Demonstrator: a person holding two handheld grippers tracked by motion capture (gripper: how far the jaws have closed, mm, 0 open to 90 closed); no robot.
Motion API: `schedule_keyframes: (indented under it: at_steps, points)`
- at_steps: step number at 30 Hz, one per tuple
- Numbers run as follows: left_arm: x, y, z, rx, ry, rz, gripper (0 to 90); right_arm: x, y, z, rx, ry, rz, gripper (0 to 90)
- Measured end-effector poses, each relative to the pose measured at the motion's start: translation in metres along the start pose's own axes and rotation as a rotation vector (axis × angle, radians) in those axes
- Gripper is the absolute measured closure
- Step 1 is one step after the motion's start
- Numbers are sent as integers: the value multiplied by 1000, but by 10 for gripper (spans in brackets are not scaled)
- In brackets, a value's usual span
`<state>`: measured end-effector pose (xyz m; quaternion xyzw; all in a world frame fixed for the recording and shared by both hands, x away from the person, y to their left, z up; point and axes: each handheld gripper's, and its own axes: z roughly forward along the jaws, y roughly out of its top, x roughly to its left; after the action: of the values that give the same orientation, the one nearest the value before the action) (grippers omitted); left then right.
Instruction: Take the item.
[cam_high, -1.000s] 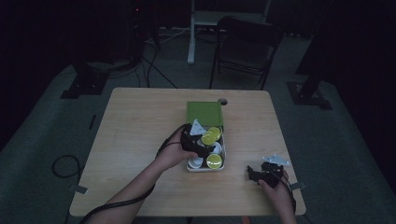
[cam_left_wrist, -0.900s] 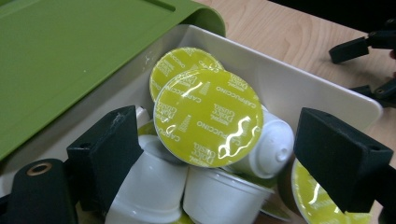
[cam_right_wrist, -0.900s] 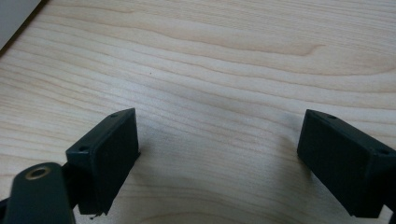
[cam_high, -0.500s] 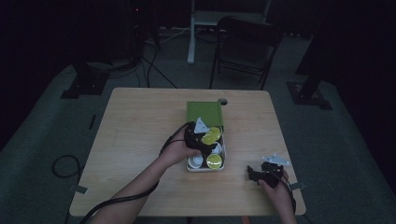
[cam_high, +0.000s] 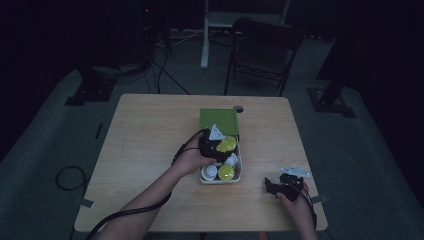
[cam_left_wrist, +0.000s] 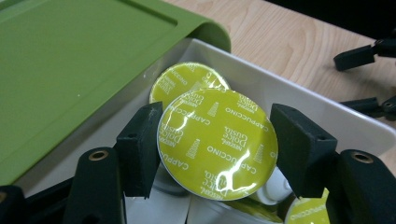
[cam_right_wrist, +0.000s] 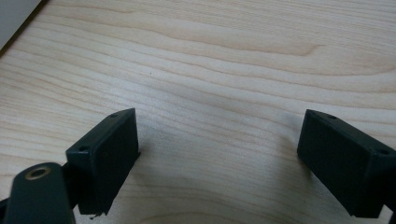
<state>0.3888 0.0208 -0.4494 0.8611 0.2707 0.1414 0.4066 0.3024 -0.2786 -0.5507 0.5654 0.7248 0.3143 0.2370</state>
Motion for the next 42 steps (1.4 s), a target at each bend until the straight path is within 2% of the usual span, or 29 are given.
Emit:
schedule_keyframes:
  at_steps: [9, 13, 23, 30, 35, 42]
  points:
    - [-7, 9, -17, -19, -7, 27, 383, 0, 0, 0, -1, -1, -1, 120]
    - [-8, 10, -21, -24, -14, 26, 383, 0, 0, 0, -2, -1, -1, 120]
    - [-6, 6, -41, -54, 8, 19, 383, 0, 0, 0, -1, 0, 0, 120]
    - [-1, -2, -59, -76, 33, -5, 383, 0, 0, 0, -1, -1, -1, 120]
    - [3, -9, -68, -78, 49, -7, 383, 0, 0, 0, -1, 0, -1, 120]
    - [11, -20, -81, -86, 69, -39, 383, 0, 0, 0, -1, -1, -1, 121]
